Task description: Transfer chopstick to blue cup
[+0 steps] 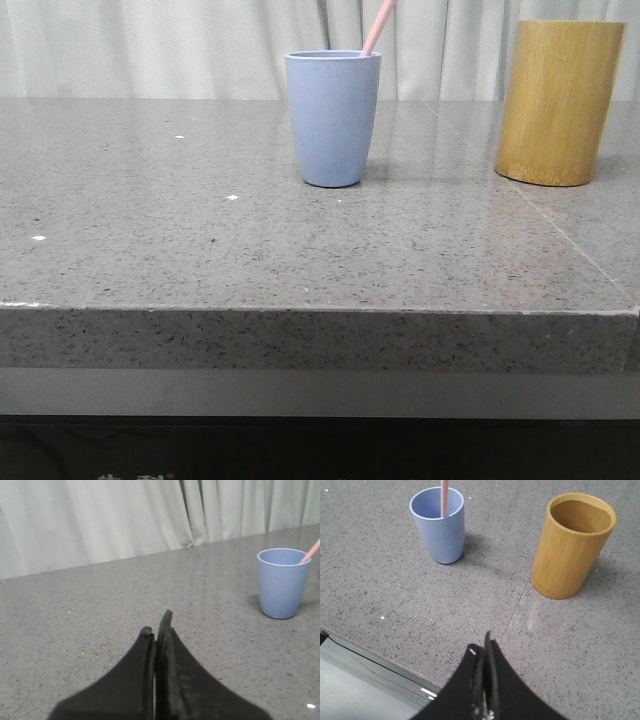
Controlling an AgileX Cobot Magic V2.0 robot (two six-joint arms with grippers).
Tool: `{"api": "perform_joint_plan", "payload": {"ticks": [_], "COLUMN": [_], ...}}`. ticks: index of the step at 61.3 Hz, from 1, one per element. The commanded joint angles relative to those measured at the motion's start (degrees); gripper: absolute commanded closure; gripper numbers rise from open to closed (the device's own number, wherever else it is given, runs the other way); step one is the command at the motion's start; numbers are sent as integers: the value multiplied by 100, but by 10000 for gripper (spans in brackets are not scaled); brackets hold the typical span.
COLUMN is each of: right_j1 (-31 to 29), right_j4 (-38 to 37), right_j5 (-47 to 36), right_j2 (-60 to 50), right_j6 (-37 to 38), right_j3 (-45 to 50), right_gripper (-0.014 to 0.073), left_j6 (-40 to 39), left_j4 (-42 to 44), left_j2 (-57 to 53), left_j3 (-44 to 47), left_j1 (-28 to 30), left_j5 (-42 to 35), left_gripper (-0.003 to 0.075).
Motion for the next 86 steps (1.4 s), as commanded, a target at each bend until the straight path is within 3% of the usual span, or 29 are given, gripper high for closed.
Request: {"api": "perform_joint_plan", "payload": {"ticks": [1, 21, 25, 50, 54, 61, 86], "right_j1": [-33, -33, -33, -33, -33, -33, -33], "right_j4": [-60, -60, -60, -60, -60, -60, -60], "right_j5": [-431, -431, -407, -392, -392, -392, -392], "right_j2": [-7, -7, -7, -5, -5, -5, -5], "right_j6": [0, 0, 0, 0, 0, 0, 0], "right_j3": [-149, -149, -149, -149, -149, -149, -149], "right_gripper": [662, 662, 662, 662, 662, 662, 662], "left_j6": [0, 0, 0, -30, -299, -1280, -753], "left_j4": [-100, -926, -953, -965, -932, -69, -420], "left_j2": [-475, -1787, -1756, -1757, -1757, -1768, -1768], "left_j3": [460, 2419, 2375, 2406, 2406, 2406, 2406], "left_j1": [272, 899, 899, 899, 899, 899, 899], "left_j5": [-961, -2237, -1927, -1950, -1950, -1950, -2112], "left_gripper": [739, 739, 739, 739, 739, 739, 739]}}
